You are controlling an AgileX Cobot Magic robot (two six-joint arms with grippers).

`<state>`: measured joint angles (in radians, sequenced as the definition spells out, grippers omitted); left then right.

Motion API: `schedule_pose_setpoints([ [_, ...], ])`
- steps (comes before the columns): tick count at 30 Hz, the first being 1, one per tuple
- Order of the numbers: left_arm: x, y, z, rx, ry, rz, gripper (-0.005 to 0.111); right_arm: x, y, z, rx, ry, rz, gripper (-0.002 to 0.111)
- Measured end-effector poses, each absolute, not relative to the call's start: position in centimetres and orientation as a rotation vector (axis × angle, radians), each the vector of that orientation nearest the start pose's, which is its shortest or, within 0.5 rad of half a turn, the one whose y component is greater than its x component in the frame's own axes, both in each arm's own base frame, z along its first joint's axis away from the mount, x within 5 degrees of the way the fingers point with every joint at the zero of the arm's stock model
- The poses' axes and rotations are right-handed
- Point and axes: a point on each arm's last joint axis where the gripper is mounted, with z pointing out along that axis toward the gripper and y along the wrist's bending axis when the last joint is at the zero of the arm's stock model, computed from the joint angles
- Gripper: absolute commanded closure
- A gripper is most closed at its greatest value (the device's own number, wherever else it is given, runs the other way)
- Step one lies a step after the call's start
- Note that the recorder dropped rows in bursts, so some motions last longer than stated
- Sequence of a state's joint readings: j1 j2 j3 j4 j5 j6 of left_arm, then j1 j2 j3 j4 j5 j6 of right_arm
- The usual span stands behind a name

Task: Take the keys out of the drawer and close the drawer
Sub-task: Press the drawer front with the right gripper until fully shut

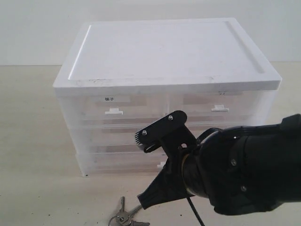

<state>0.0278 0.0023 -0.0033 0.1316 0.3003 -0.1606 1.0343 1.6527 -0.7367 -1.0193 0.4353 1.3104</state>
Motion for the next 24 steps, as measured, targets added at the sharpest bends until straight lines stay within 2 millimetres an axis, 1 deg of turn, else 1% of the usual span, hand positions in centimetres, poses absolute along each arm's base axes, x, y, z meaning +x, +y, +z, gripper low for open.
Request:
schedule_pose_setpoints([
  [2,5.4,0.5,18.7,-0.084,1.778,0.029,0.102,18.1,22.8,15.7,-0.731,2.410,0.059,0.108],
  [8,5.4,0.5,18.7,-0.084,1.778,0.029,0.102,18.8,22.7,15.9,-0.744,2.357,0.045,0.108],
  [16,5.4,0.5,18.7,-0.084,1.778,0.029,0.102,19.5,22.7,16.4,-0.642,2.292,0.057,0.108],
  [21,5.4,0.5,18.7,-0.084,1.778,0.029,0.102,19.3,23.1,16.4,-0.645,2.298,0.126,0.108],
  [24,5.4,0.5,18.7,-0.084,1.778,0.029,0.102,18.7,23.9,16.3,-0.696,2.320,0.253,0.108],
])
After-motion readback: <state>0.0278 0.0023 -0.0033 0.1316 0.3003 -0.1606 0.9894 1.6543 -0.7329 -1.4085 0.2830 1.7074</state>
